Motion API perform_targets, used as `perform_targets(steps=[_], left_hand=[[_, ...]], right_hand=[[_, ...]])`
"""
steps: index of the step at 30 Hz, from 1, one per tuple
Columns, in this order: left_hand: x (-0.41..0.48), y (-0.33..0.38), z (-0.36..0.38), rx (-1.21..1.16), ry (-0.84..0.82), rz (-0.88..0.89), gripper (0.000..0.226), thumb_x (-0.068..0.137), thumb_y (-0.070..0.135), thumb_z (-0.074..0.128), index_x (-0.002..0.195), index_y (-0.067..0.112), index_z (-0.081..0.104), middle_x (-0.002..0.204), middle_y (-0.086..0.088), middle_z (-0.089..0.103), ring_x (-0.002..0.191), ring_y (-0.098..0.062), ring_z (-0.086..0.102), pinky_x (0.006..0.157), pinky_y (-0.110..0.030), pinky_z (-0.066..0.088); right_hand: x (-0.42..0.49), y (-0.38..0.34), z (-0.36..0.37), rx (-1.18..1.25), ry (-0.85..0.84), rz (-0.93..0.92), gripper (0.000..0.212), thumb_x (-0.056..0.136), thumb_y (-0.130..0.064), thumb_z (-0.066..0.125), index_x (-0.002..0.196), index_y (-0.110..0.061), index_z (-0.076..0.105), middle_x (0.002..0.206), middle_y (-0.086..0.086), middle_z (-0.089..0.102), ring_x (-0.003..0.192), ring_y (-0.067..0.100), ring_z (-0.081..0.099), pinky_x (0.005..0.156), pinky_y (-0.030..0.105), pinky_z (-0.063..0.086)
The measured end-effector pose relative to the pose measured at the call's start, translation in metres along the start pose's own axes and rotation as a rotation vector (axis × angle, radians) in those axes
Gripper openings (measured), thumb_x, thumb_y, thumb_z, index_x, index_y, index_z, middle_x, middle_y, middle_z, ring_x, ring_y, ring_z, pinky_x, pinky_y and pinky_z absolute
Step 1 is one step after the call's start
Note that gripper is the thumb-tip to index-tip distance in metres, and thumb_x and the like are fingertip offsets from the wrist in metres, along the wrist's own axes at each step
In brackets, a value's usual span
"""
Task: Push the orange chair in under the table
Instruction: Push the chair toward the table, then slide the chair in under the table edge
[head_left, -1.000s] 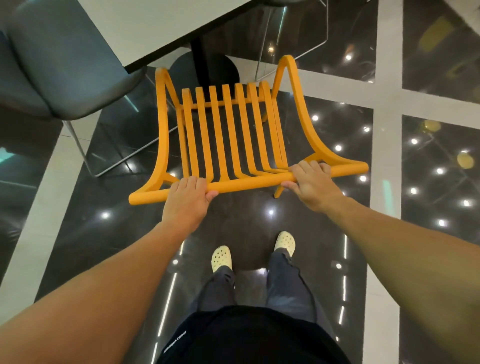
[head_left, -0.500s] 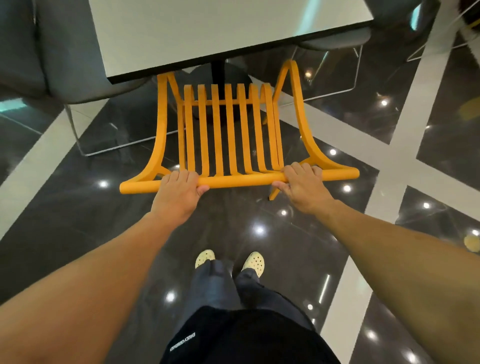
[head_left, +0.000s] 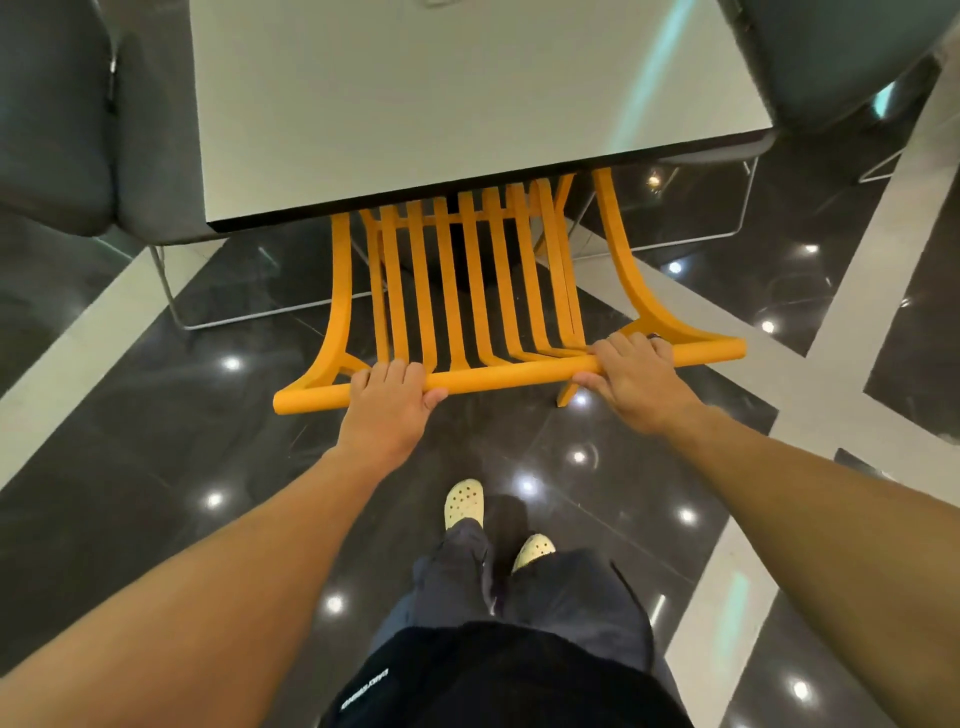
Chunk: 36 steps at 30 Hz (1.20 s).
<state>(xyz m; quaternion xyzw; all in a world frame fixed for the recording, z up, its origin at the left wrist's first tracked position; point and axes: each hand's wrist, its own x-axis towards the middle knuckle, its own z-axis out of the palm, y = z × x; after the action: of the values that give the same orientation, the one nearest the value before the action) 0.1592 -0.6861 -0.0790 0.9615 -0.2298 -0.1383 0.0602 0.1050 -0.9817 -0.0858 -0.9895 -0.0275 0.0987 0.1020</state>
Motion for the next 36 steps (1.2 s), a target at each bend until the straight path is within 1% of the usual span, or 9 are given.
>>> perform_targets(steps=[6, 11, 15, 19, 23, 26, 31, 33, 36], left_hand=[[0.046, 0.019, -0.008, -0.013, -0.019, -0.068, 0.038, 0.092, 0.041, 0.030, 0.101, 0.009, 0.049, 0.099, -0.013, 0.057, 0.092, -0.032, 0.048, 0.087, -0.049, 0.033], [0.048, 0.024, -0.008, 0.039, -0.029, -0.091, 0.034, 0.091, 0.039, 0.036, 0.095, 0.009, 0.051, 0.094, -0.014, 0.059, 0.085, -0.033, 0.049, 0.081, -0.050, 0.033], [0.048, 0.027, -0.009, 0.019, -0.056, -0.084, 0.034, 0.092, 0.039, 0.036, 0.096, 0.009, 0.051, 0.097, -0.013, 0.058, 0.086, -0.031, 0.049, 0.082, -0.048, 0.031], [0.041, 0.011, -0.012, -0.131, -0.021, -0.102, 0.038, 0.090, 0.045, 0.038, 0.104, 0.012, 0.051, 0.098, -0.010, 0.061, 0.092, -0.029, 0.053, 0.088, -0.047, 0.034], [0.028, -0.001, -0.012, 0.001, 0.046, -0.072, 0.040, 0.090, 0.041, 0.035, 0.090, 0.005, 0.052, 0.083, -0.016, 0.060, 0.076, -0.035, 0.052, 0.074, -0.049, 0.039], [0.027, -0.005, -0.015, 0.018, 0.037, -0.035, 0.052, 0.089, 0.049, 0.026, 0.082, 0.004, 0.050, 0.075, -0.019, 0.056, 0.066, -0.035, 0.049, 0.064, -0.048, 0.040], [0.024, -0.026, -0.020, 0.024, 0.040, -0.034, 0.066, 0.089, 0.056, 0.011, 0.079, 0.002, 0.048, 0.070, -0.021, 0.055, 0.062, -0.035, 0.049, 0.059, -0.048, 0.041], [0.026, -0.019, -0.019, 0.045, 0.050, -0.043, 0.063, 0.090, 0.054, 0.013, 0.077, 0.002, 0.047, 0.069, -0.021, 0.054, 0.061, -0.034, 0.048, 0.059, -0.048, 0.040], [0.029, 0.008, -0.015, 0.061, 0.032, -0.085, 0.048, 0.090, 0.046, 0.030, 0.078, 0.003, 0.047, 0.071, -0.022, 0.053, 0.064, -0.034, 0.046, 0.062, -0.048, 0.039]], right_hand=[[0.043, 0.037, -0.020, 0.020, -0.001, -0.041, 0.044, 0.087, -0.054, 0.032, 0.097, -0.016, 0.053, 0.090, 0.007, 0.056, 0.083, 0.026, 0.047, 0.079, 0.045, 0.031], [0.041, 0.044, -0.018, 0.021, 0.073, -0.067, 0.047, 0.087, -0.055, 0.032, 0.091, -0.013, 0.054, 0.084, 0.009, 0.057, 0.079, 0.030, 0.049, 0.078, 0.043, 0.025], [0.040, 0.043, -0.017, 0.050, 0.036, -0.065, 0.049, 0.088, -0.055, 0.028, 0.097, -0.014, 0.052, 0.088, 0.009, 0.054, 0.082, 0.030, 0.047, 0.080, 0.049, 0.033], [0.035, 0.051, -0.019, -0.012, 0.060, -0.060, 0.054, 0.088, -0.058, 0.027, 0.117, -0.018, 0.046, 0.108, 0.009, 0.055, 0.094, 0.029, 0.049, 0.085, 0.046, 0.032], [0.035, 0.047, -0.019, -0.134, 0.027, -0.009, 0.057, 0.089, -0.057, 0.026, 0.102, -0.008, 0.052, 0.093, 0.017, 0.058, 0.083, 0.036, 0.050, 0.079, 0.051, 0.037], [0.033, 0.037, -0.015, -0.134, 0.044, 0.007, 0.056, 0.089, -0.056, 0.030, 0.092, -0.005, 0.053, 0.086, 0.019, 0.057, 0.077, 0.038, 0.049, 0.075, 0.052, 0.039], [0.034, 0.017, -0.012, -0.048, 0.039, 0.004, 0.061, 0.087, -0.058, 0.019, 0.092, -0.008, 0.053, 0.083, 0.016, 0.056, 0.074, 0.034, 0.048, 0.074, 0.049, 0.039], [0.037, 0.027, -0.014, -0.005, 0.015, -0.010, 0.064, 0.086, -0.061, 0.014, 0.097, -0.011, 0.053, 0.088, 0.013, 0.054, 0.078, 0.030, 0.046, 0.076, 0.047, 0.035], [0.041, 0.060, -0.018, 0.001, -0.025, -0.004, 0.060, 0.084, -0.062, 0.018, 0.102, -0.016, 0.051, 0.094, 0.010, 0.053, 0.085, 0.028, 0.044, 0.079, 0.044, 0.031]])
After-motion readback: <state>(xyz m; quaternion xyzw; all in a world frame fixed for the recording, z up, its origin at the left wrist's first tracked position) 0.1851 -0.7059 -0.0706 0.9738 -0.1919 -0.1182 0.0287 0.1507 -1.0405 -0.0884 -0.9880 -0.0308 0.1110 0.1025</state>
